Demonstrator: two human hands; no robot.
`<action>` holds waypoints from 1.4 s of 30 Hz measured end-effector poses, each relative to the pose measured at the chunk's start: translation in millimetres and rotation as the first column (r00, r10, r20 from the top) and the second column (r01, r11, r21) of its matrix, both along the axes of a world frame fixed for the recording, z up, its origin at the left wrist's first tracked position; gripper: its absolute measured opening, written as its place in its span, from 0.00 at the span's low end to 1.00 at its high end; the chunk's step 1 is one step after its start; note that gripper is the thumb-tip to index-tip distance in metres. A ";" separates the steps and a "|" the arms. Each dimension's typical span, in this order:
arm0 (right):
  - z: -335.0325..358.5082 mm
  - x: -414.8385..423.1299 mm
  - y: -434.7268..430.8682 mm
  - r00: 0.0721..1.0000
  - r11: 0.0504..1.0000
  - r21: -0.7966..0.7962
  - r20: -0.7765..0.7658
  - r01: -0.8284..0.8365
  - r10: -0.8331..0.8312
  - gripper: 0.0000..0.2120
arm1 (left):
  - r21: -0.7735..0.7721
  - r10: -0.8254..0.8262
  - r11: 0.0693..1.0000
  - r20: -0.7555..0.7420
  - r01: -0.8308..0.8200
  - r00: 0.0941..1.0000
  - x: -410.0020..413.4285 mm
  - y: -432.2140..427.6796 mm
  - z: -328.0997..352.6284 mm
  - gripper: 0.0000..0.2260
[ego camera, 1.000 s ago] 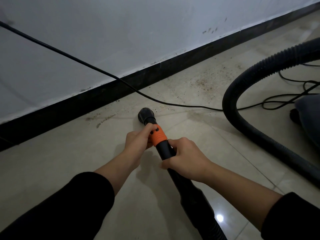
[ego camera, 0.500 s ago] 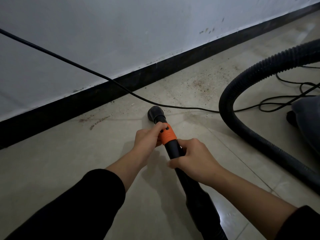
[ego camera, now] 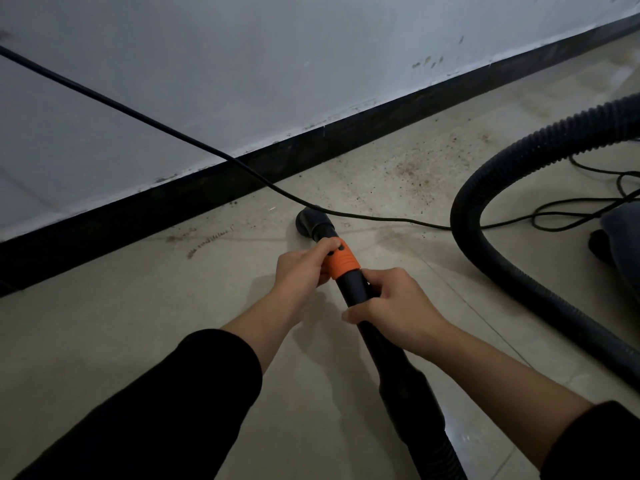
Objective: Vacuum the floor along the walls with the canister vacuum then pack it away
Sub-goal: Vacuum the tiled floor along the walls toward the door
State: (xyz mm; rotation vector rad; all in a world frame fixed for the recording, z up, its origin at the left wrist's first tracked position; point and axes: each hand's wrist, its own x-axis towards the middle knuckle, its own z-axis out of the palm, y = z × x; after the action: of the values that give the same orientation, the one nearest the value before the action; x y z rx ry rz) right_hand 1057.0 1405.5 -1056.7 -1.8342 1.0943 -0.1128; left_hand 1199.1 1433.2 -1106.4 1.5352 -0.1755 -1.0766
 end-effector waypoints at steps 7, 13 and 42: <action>-0.7 15.3 0.5 0.999 0.999 0.012 0.014 -0.034 0.034 0.10 | 0.001 0.040 0.999 -0.003 -0.040 0.999 16.8 6.6 -4.8 0.15; 1.7 36.4 6.6 0.994 0.994 0.033 -0.005 -0.107 0.107 0.08 | -0.001 0.067 0.998 -0.006 -0.067 0.998 36.8 22.1 -6.5 0.20; 6.6 98.8 39.2 0.946 0.945 0.075 -0.033 -0.318 0.321 0.09 | 0.025 0.227 0.974 0.010 -0.227 0.974 89.3 85.4 -4.4 0.12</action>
State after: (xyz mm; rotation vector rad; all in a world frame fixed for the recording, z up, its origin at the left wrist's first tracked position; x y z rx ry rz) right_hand 1155.9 1444.6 -1050.0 -1.9337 0.8056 0.1561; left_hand 1288.4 1518.5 -1110.8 1.5417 0.0102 -0.8948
